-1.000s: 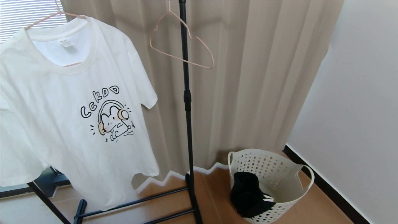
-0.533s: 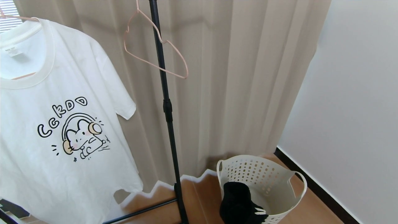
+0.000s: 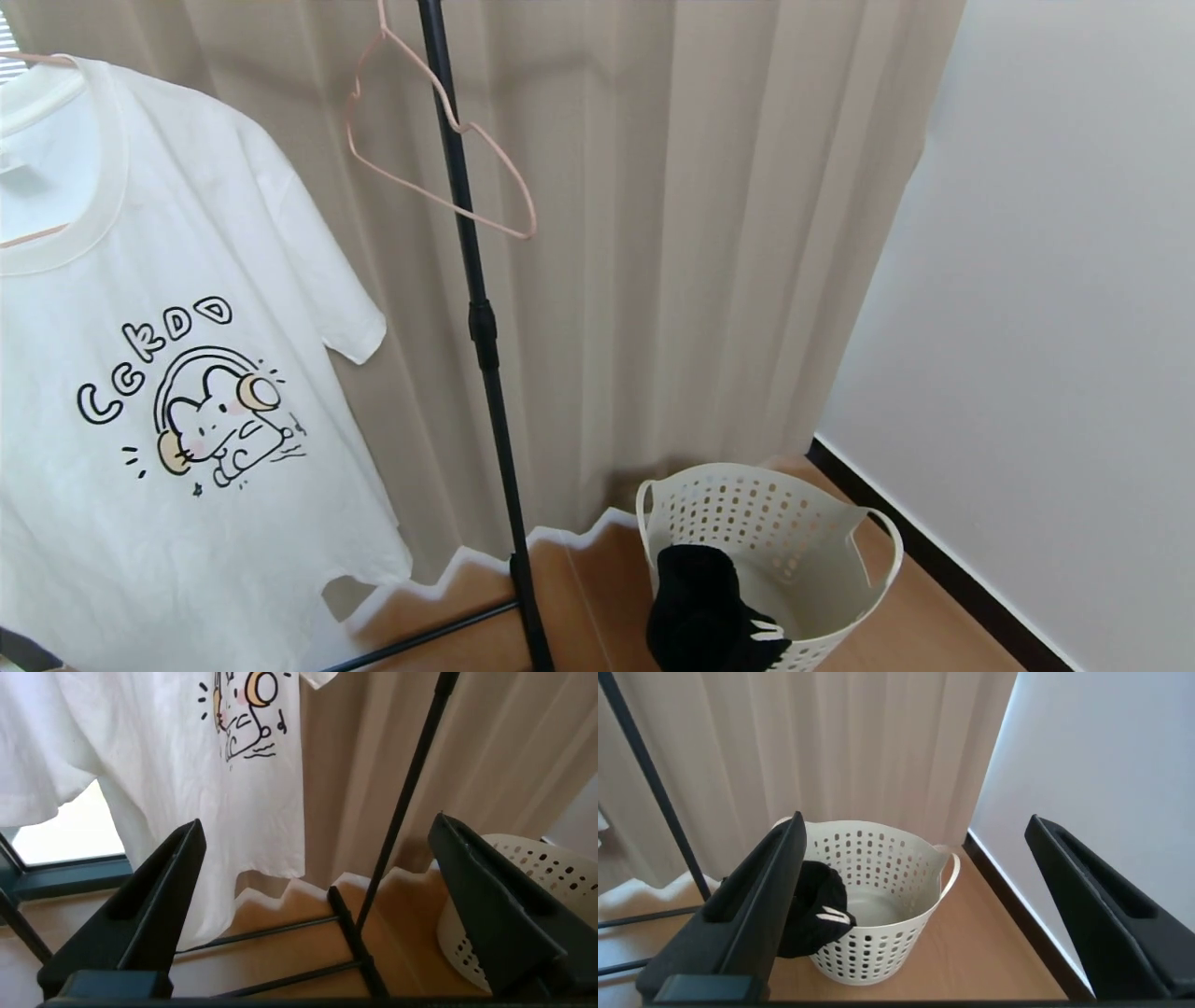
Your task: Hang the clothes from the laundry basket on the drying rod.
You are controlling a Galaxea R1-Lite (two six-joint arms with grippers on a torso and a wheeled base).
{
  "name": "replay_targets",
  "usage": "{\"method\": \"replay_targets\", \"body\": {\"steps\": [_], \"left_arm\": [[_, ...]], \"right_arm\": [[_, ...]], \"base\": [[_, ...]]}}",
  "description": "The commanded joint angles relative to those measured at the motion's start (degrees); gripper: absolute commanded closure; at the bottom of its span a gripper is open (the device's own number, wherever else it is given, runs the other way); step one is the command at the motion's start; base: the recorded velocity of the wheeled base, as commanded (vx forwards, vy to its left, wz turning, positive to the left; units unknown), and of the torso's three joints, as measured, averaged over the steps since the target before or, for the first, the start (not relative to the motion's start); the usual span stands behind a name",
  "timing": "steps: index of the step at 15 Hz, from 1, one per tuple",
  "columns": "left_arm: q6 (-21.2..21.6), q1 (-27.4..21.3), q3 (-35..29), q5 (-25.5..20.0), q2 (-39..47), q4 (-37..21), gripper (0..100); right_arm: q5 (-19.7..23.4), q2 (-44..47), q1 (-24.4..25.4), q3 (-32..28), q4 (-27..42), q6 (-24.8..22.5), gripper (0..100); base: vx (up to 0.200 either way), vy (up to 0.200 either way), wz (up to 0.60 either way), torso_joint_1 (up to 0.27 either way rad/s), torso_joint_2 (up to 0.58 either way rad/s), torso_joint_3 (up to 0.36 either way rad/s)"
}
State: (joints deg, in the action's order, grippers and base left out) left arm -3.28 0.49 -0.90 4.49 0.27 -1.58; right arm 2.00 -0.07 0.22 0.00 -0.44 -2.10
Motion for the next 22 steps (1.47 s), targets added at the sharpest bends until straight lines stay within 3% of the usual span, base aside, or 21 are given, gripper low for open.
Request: {"method": "replay_targets", "body": {"steps": [1,15,22], "left_arm": [[-0.06,0.04,0.02,0.00,0.08,0.00,0],[0.03,0.04,0.02,0.00,0.08,0.00,0],[-0.06,0.04,0.02,0.00,0.08,0.00,0]], "right_arm": [[0.02,0.07,0.04,0.00,0.00,-0.01,0],[0.02,0.07,0.04,0.00,0.09,-0.01,0],[0.02,0.07,0.04,0.00,0.09,-0.01,0]], "base": [[0.000,0.000,0.00,0.000,0.00,0.000],[0.000,0.000,0.00,-0.006,0.08,-0.060],[0.000,0.000,0.00,0.000,0.04,-0.166]]}}
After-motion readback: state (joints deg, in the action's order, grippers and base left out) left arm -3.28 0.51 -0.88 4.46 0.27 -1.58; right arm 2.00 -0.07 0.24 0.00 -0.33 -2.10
